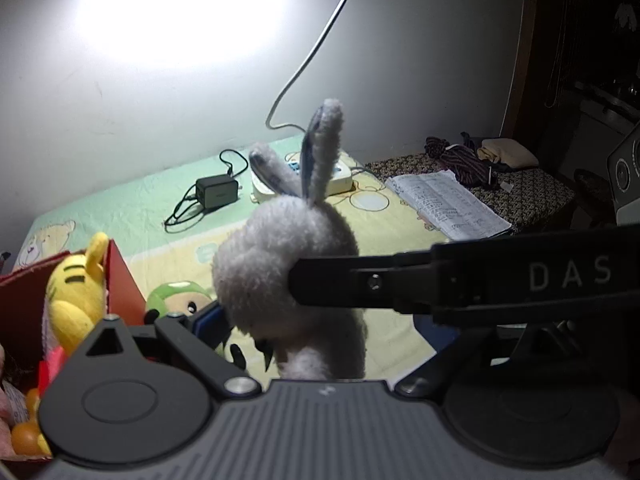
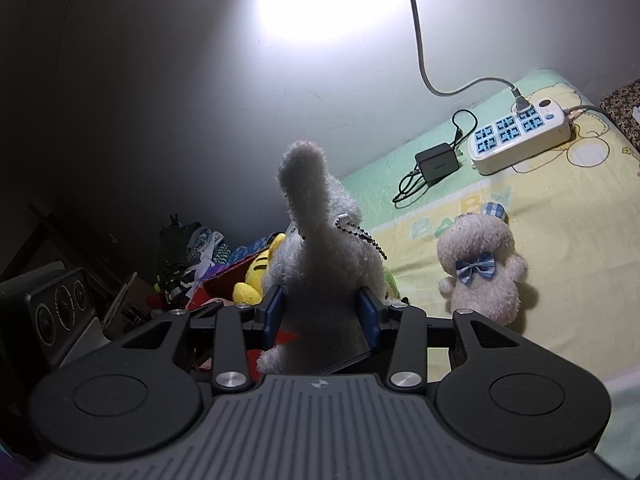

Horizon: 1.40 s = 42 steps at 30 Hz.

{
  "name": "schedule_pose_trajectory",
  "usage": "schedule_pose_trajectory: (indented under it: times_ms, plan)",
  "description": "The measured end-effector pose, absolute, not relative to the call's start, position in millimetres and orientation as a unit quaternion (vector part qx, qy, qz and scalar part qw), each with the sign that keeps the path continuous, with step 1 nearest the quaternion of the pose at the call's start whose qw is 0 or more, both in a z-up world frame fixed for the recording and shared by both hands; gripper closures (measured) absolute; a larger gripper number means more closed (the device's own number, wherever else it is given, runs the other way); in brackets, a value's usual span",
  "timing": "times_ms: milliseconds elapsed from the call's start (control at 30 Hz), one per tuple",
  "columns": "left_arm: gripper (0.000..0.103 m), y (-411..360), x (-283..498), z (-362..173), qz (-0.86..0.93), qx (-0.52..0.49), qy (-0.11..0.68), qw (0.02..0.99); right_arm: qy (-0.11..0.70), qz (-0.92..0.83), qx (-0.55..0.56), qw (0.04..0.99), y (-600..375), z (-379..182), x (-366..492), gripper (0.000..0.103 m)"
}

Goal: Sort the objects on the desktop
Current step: 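Carry the held white bunny plush over the red box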

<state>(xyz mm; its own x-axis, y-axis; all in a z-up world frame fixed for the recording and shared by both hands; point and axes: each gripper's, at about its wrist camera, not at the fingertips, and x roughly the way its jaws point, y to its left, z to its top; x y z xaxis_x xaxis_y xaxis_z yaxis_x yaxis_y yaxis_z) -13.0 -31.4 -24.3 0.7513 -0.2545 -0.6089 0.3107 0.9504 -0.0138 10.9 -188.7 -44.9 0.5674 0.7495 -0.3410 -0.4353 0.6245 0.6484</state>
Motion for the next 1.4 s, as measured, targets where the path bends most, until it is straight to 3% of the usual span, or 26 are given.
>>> schedule_pose_trajectory:
  times_ms: [367,1167,1400]
  plan:
    - [0.008,47,-49,11,-0.153,0.055,0.264,0.951,0.248,0.361,0.249,0.864,-113,-11,-22,0.059]
    - [0.008,187,-57,23,-0.129,0.063,0.243,0.959,0.236,0.377,0.235,0.864,30,-1,-17,0.059]
    - [0.009,213,-32,2,-0.130,0.033,0.285,0.949,0.269,0.357,0.218,0.868,52,-17,2,0.060]
